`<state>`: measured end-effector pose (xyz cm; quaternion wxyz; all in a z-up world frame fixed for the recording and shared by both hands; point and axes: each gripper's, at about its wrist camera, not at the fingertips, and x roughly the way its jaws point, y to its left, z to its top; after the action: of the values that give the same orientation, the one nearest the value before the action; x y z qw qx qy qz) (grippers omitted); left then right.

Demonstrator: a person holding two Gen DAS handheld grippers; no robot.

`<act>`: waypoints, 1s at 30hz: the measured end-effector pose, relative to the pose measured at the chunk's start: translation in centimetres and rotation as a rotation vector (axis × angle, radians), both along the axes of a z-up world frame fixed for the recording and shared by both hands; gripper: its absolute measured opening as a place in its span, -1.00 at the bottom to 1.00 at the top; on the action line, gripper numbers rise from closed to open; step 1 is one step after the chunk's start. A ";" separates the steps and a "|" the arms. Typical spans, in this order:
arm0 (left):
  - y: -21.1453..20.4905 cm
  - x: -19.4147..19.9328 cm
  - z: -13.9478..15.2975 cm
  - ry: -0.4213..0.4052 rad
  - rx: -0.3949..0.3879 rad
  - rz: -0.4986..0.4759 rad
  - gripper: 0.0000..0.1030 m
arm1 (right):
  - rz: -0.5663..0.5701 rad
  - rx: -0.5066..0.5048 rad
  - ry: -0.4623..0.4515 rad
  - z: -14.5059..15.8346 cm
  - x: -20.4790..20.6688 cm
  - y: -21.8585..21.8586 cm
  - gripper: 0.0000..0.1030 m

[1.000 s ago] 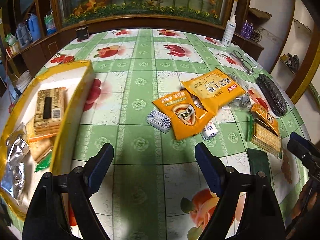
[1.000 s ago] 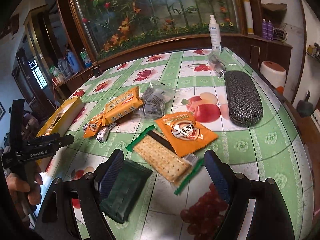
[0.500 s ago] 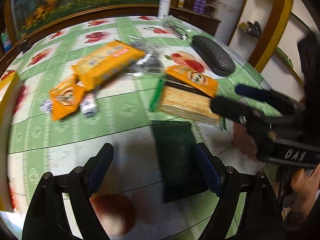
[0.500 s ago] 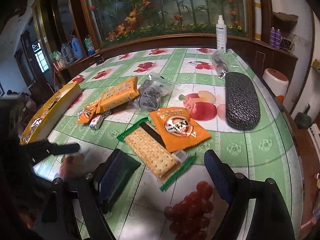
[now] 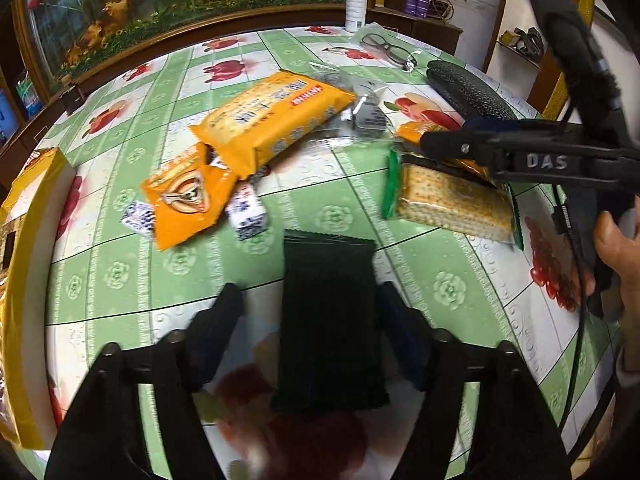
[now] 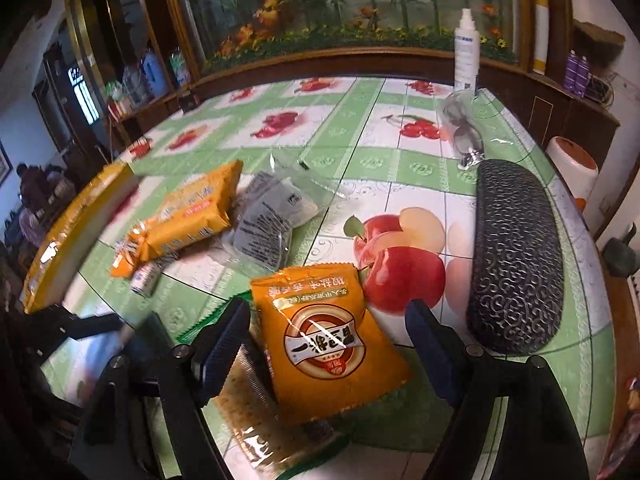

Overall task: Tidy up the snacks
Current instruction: 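Grasp the dark green packet with the left gripper while the right grasps an orange packet, then carry both packets into the tray and open both grippers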

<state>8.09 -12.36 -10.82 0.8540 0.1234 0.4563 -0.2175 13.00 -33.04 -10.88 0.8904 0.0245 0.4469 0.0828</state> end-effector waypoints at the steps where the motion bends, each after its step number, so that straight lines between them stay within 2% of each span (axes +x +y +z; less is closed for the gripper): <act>1: 0.4 0.0 0.0 -0.001 -0.004 0.002 -0.06 | 0.005 0.027 -0.001 -0.1 0.2 -0.1 0.49; 2: 0.7 0.1 0.1 -0.002 -0.004 0.007 -0.17 | 0.002 0.032 0.001 -0.3 0.3 -0.3 0.47; 3: 1.0 0.1 0.1 0.000 -0.005 0.009 -0.17 | 0.000 0.028 -0.003 -0.3 0.3 -0.3 0.45; 5: 1.5 0.1 0.1 -0.001 -0.012 0.016 -0.18 | -0.007 -0.011 0.014 -0.7 0.6 -0.1 0.24; 7: 1.9 -0.1 0.1 0.000 -0.021 0.021 -0.18 | -0.003 -0.037 0.005 -0.7 0.4 0.2 0.19; 11: 2.9 -0.5 0.2 -0.003 -0.037 0.032 -0.18 | -0.049 0.007 -0.011 -0.4 -0.2 -0.6 -0.02; 14: 3.7 -0.7 0.2 0.002 -0.058 0.040 -0.19 | -0.076 0.043 -0.039 0.2 -0.9 -1.2 -0.06; 19: 5.4 -0.9 0.3 0.012 -0.098 0.064 -0.19 | -0.076 0.121 -0.120 2.9 -2.7 -1.1 -0.06; 23: 6.8 -1.3 0.9 0.005 -0.117 0.088 -0.18 | -0.043 0.179 -0.151 4.6 -3.8 0.4 -0.07; 30: 9.5 -2.0 2.9 -0.039 -0.139 0.153 -0.18 | 0.035 0.213 -0.160 5.3 -4.6 5.0 -0.07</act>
<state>6.13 -2.86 -7.90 0.8832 0.0328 0.4316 -0.1806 8.37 -28.05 -5.57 0.9140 0.1044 0.3636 0.1468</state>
